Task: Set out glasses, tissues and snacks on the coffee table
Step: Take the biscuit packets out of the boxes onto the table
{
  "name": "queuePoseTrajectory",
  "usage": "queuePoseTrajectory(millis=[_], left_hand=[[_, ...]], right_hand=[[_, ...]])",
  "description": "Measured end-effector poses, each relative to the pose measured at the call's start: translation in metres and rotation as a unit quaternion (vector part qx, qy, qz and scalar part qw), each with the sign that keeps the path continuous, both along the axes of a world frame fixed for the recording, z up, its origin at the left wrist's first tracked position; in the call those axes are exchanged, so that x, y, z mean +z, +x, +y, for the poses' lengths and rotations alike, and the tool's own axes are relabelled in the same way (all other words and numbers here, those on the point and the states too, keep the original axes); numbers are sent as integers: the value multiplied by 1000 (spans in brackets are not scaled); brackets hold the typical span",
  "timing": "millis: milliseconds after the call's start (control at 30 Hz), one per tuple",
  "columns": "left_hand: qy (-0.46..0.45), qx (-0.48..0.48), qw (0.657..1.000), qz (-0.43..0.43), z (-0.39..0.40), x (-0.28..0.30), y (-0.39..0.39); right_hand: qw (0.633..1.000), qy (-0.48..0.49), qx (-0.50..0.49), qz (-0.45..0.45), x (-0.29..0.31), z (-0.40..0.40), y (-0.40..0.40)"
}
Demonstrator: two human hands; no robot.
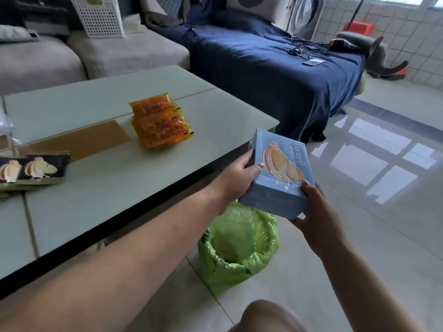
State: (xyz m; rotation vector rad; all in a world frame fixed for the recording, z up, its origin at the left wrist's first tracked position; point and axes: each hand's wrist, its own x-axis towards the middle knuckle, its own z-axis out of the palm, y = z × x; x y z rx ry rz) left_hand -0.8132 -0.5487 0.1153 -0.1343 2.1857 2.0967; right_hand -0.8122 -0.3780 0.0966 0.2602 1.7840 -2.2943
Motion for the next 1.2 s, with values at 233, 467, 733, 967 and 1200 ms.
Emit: queuePoseTrajectory(millis=[233,467,733,967,1200], left_hand=[[26,54,991,-122,-1,-64,76],[10,95,947,-306,-27,-107,98],[11,91,934,-346,-36,-115,65],[-9,54,928,-369,-32,-115,19],[9,21,912,-410,-32,-144,4]], right_hand=[[985,84,114,-98,-48,10,53],[942,61,206,-258,-72,-5,56],[933,47,197,-296,-91,-3,31],[930,33,156,-331,-105,-2,-2],[921,43,157,-355,-131,-6,-13]])
